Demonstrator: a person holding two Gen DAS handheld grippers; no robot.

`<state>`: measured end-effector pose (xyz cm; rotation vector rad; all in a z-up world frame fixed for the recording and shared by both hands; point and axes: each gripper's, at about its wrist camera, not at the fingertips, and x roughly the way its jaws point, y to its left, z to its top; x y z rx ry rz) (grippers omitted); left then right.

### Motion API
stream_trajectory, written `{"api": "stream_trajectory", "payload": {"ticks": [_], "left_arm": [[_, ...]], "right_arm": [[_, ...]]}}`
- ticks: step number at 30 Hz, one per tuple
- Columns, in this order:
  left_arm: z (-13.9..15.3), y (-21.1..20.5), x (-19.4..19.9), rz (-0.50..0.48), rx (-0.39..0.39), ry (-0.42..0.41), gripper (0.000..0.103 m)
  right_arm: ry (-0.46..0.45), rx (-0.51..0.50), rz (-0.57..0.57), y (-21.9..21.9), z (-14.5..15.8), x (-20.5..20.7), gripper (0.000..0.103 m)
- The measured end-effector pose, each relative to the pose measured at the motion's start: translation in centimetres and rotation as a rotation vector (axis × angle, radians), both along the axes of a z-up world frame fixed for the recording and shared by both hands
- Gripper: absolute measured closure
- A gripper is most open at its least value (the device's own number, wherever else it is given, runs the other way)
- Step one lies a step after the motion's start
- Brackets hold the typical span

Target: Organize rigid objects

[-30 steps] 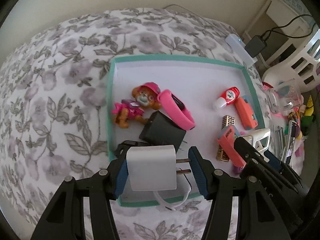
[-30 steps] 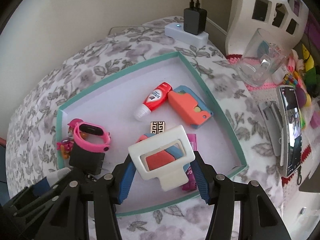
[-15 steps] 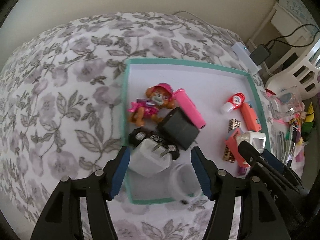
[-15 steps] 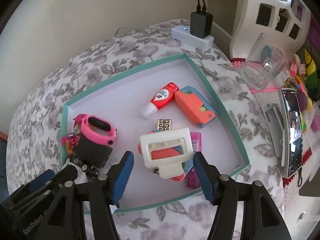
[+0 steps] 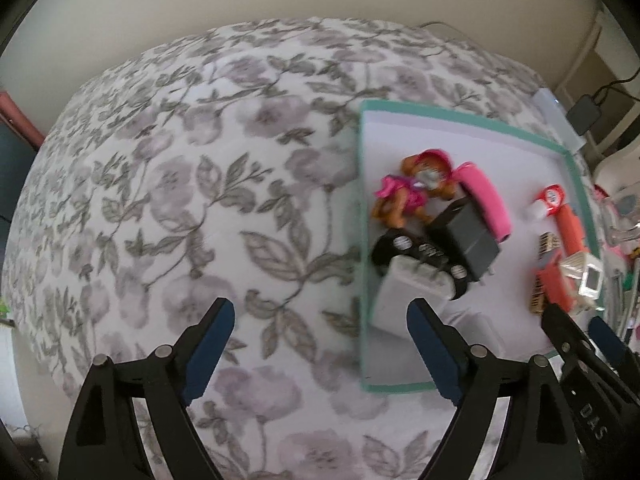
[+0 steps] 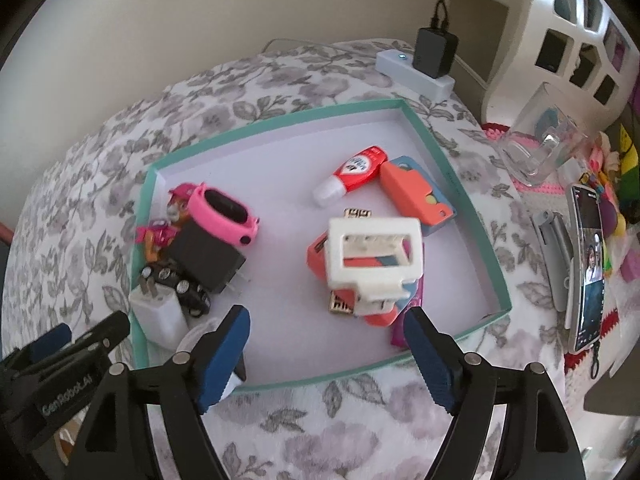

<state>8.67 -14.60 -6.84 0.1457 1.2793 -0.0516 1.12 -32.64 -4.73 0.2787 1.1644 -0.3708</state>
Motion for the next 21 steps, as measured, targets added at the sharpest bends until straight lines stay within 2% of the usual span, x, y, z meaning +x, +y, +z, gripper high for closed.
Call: {"api": "stream_trajectory", "payload": {"ticks": [2,9,21], "left_arm": [[-0.2,0.5,-0.2,0.009,0.020,0.002,0.012],[-0.3,2.0,-1.2,0.013,0.077,0.004,0.010],[1.3,3.2,-3.1,-0.002,0.100,-0.057,0.010]], "right_arm": [[0.002,-0.004,0.013,0.5,0.0,-0.2,0.003],[-0.008,-0.003,0.046,2.0,0.3,-1.0,0.001],[-0.024,-0.017,0.064,3.4,1.2,-2.6,0.000]]}}
